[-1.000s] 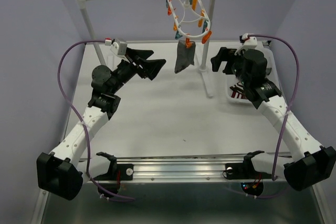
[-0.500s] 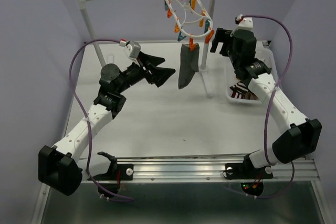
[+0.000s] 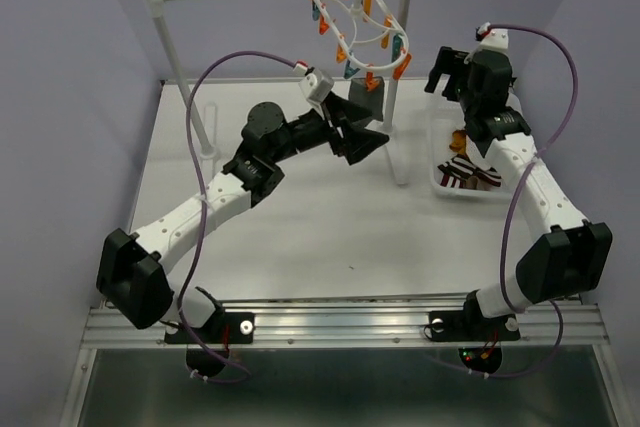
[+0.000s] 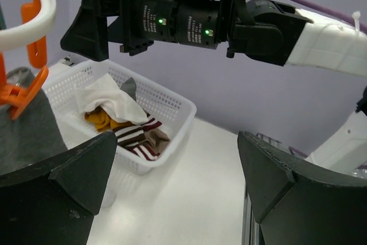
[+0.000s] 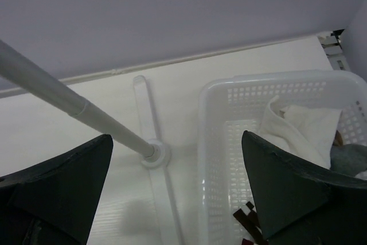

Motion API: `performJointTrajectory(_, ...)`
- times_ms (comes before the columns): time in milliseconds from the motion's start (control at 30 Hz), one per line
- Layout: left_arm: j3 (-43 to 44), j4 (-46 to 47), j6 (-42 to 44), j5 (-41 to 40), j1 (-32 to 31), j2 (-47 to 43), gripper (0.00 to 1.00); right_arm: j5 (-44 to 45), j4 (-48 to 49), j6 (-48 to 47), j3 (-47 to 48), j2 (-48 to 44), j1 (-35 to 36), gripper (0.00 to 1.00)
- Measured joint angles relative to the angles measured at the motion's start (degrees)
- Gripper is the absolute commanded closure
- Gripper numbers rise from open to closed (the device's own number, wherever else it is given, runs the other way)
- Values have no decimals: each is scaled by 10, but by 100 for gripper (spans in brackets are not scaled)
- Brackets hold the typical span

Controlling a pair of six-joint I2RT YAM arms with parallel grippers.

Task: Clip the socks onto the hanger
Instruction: Clamp the sock onto the hanger.

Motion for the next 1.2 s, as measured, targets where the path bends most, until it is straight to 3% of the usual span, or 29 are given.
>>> performJointTrajectory(167, 102, -8, 1, -54, -49, 100, 1, -19, 2, 3, -22, -31, -52, 0)
performJointTrajectory(467, 290, -67, 14, -198, -111, 257, 1, -49, 2, 4, -45, -55, -82, 0)
performJointTrajectory(733, 300, -113, 41, -325, -111, 265, 1, -77, 2, 4, -50, -60, -91, 0)
performJointTrajectory(1200, 263, -125, 63, -469, -110, 214, 1, -118, 2, 9, -52, -60, -92, 0)
